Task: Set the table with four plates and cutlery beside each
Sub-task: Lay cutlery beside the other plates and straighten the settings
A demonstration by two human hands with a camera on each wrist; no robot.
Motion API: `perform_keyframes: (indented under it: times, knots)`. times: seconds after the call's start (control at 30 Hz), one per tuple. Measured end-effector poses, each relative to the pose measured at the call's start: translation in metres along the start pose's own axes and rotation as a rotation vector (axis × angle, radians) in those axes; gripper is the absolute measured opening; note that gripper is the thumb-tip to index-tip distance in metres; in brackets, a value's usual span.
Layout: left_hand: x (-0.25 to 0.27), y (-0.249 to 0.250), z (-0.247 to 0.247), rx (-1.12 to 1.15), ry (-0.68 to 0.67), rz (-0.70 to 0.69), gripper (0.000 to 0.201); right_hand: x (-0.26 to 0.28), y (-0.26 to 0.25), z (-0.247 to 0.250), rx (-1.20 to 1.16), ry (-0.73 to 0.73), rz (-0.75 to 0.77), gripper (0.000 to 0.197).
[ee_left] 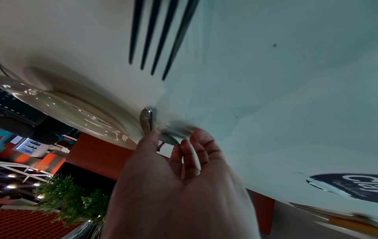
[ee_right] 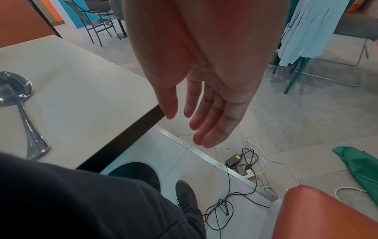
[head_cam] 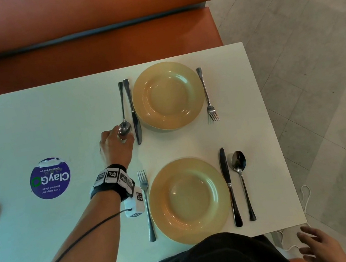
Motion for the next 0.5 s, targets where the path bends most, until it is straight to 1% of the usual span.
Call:
perform_keyframes:
  times: [0.07, 0.17, 0.33, 0.5]
  knots:
    - [0.0007, 0.0002, 0.0022, 0.006, 0.017, 0.004, 0.036, 0.0003, -0.0010, -0.0001, 0.007, -0.005, 0.002, 0.033]
    - [0.0016, 0.0011, 0.0060, -0.001, 0.039, 0.012, 0.035, 0.0026, -0.0040, 0.0008, -0.007, -0.005, 0.004, 0.026]
    - [0.0024, 0.0002, 0.0077, 0.001, 0.059, 0.028, 0.029, 0.0042, -0.0057, -0.0006, -0.002, -0.004, 0.009, 0.032]
    - [0.0010, -0.0011, 0.0069, -0.023, 0.062, 0.049, 0.032, 0.0035, -0.0047, 0.0001, 0.014, -0.005, -0.006, 0.033]
Point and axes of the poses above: each hand's wrist, its own x-axis away from the middle knuckle, its own z-axis out of the back of the hand, y = z × x, the point moved 9 cm from there along -x, towards the middle knuckle, and after that the axes turned 11 degrees about -x, right-handed, at the moved point
